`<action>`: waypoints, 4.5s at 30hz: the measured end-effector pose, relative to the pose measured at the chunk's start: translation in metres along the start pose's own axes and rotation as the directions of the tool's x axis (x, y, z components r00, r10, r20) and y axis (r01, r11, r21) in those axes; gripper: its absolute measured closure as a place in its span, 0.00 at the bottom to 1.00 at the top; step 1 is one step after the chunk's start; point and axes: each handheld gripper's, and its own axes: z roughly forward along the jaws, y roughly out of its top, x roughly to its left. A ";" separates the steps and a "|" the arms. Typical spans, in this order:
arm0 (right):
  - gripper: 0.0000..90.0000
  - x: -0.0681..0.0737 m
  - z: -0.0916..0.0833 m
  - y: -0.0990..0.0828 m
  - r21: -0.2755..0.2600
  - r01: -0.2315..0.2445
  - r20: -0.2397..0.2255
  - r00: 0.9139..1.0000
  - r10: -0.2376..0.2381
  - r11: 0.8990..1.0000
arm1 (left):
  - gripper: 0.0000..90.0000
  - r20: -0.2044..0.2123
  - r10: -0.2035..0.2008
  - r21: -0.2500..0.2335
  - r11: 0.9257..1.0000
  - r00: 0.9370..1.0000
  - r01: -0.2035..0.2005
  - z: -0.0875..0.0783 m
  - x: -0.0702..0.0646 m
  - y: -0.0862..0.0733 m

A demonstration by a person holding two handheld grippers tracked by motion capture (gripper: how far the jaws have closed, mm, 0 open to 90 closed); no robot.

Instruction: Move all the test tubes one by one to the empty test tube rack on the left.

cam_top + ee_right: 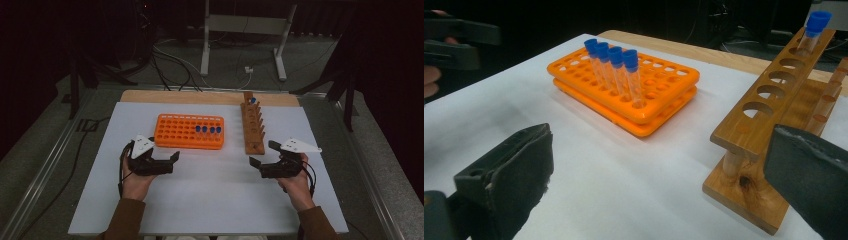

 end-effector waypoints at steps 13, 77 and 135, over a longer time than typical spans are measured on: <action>0.00 0.001 0.000 0.000 -0.004 0.000 0.003 1.000 0.000 1.000 | 0.01 -0.083 0.002 -0.073 0.997 0.997 -0.008 -0.044 0.011 -0.022; 0.13 -0.101 0.115 0.106 0.043 -0.099 0.295 0.952 0.082 0.994 | 0.01 -0.234 -0.082 -0.132 0.990 0.969 0.052 -0.064 0.028 -0.049; 0.86 -0.059 0.066 0.109 -0.003 -0.039 0.242 0.969 0.039 0.999 | 0.01 -0.196 -0.083 -0.106 0.992 0.977 0.063 -0.059 0.023 -0.043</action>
